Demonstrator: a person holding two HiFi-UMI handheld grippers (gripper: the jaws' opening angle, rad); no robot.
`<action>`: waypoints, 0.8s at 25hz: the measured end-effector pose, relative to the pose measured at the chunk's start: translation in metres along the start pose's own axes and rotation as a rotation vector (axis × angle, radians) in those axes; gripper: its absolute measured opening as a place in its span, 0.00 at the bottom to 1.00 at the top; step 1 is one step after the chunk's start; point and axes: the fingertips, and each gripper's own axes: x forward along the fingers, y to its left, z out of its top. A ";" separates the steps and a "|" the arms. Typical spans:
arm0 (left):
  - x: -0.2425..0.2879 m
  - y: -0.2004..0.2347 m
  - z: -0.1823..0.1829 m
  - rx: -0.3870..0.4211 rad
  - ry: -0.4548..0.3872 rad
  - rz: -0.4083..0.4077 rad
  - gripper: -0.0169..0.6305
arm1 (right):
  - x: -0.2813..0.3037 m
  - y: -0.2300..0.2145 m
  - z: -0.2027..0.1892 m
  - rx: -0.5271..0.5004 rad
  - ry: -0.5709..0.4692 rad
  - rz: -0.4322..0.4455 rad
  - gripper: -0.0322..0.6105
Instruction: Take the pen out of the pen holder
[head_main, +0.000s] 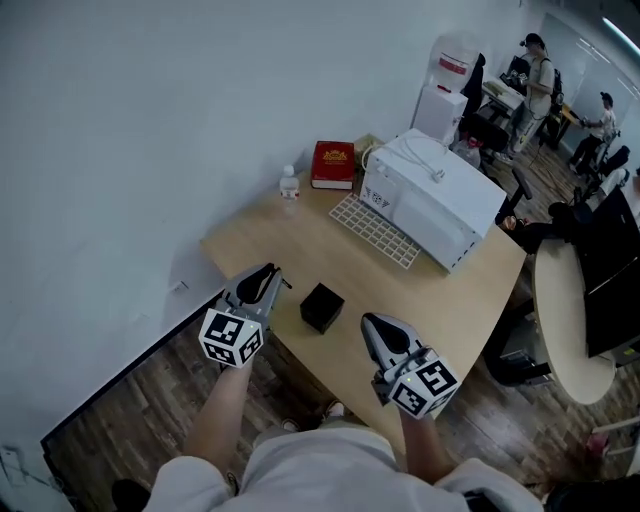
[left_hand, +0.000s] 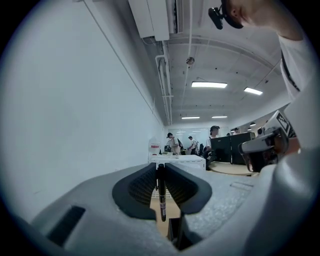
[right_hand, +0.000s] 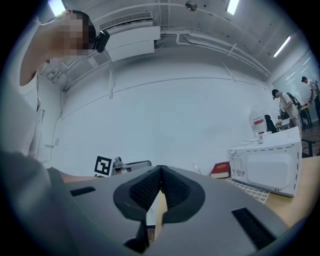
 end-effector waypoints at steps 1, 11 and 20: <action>-0.007 0.003 0.006 0.005 -0.009 0.012 0.13 | 0.002 0.000 0.002 -0.009 -0.003 0.000 0.05; -0.076 0.041 0.043 0.032 -0.063 0.132 0.12 | 0.024 0.007 0.011 -0.072 0.001 0.027 0.05; -0.153 0.079 0.083 0.024 -0.150 0.276 0.12 | 0.037 -0.001 0.028 -0.128 0.017 0.010 0.05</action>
